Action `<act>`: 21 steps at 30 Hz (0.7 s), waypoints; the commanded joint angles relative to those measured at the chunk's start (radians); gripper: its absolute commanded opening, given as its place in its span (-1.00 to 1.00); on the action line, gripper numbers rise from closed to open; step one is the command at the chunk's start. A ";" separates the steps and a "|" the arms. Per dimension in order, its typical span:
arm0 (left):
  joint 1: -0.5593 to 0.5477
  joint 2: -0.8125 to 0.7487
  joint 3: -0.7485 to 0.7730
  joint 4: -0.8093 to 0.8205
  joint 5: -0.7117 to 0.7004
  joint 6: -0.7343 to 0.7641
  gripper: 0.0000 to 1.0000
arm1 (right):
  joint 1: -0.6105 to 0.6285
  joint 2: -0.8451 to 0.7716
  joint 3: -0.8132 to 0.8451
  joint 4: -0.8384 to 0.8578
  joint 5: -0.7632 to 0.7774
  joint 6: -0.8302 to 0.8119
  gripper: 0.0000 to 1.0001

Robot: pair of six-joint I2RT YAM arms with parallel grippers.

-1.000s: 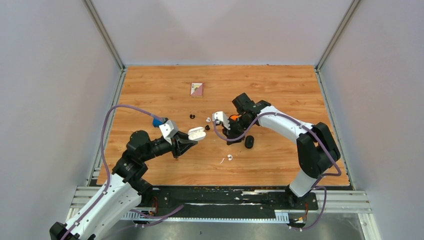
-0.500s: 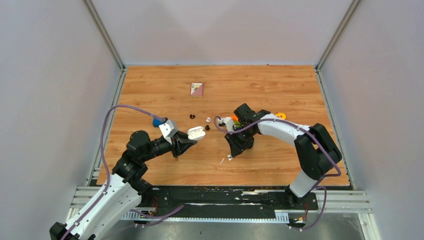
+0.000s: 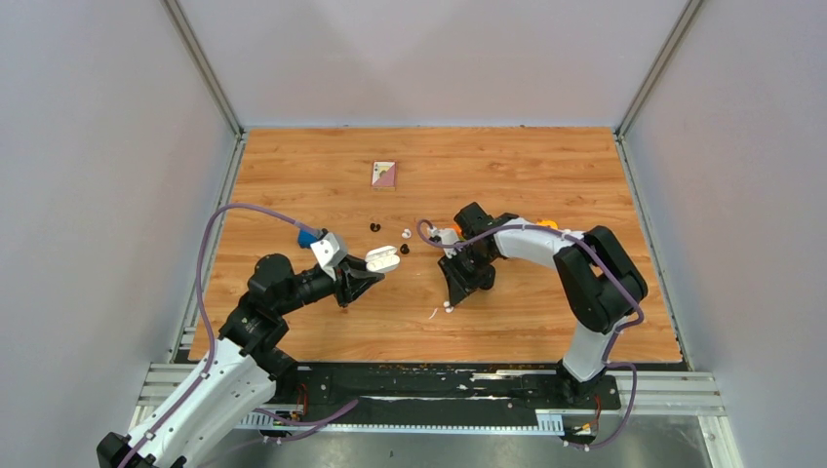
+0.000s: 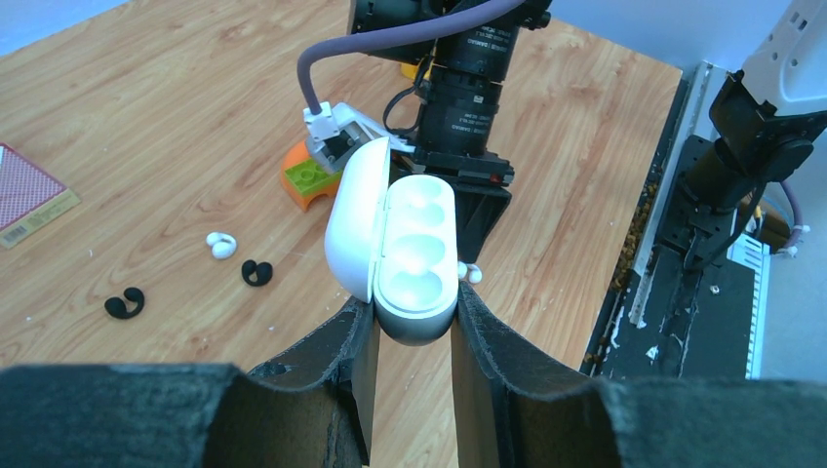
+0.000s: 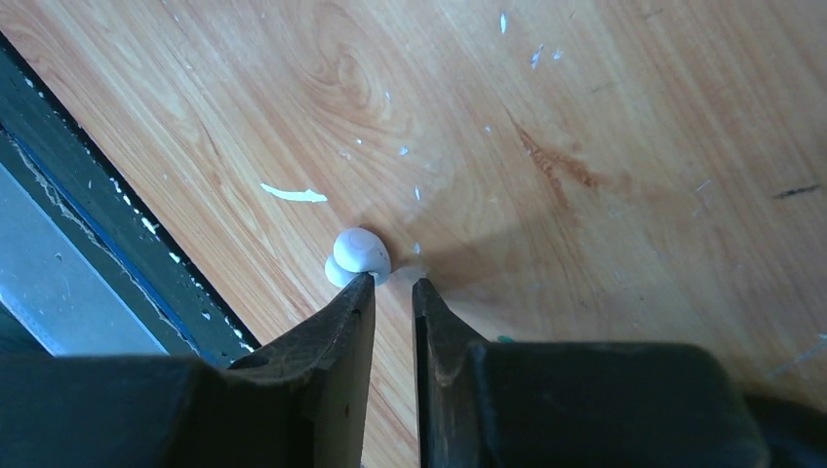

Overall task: Insert the wireless bluetooth earbuds into the charging case
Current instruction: Pick up the earbud from the center of the board.

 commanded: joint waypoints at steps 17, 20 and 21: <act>0.001 -0.004 0.010 0.025 -0.001 0.005 -1.00 | 0.091 0.041 0.083 -0.023 0.039 -0.014 -0.63; 0.002 -0.002 0.010 0.025 -0.001 0.003 -1.00 | 0.092 0.007 0.067 -0.022 0.045 -0.020 -0.73; 0.002 0.000 0.010 0.025 0.000 0.003 -1.00 | 0.091 -0.007 0.062 -0.020 0.045 -0.023 -0.79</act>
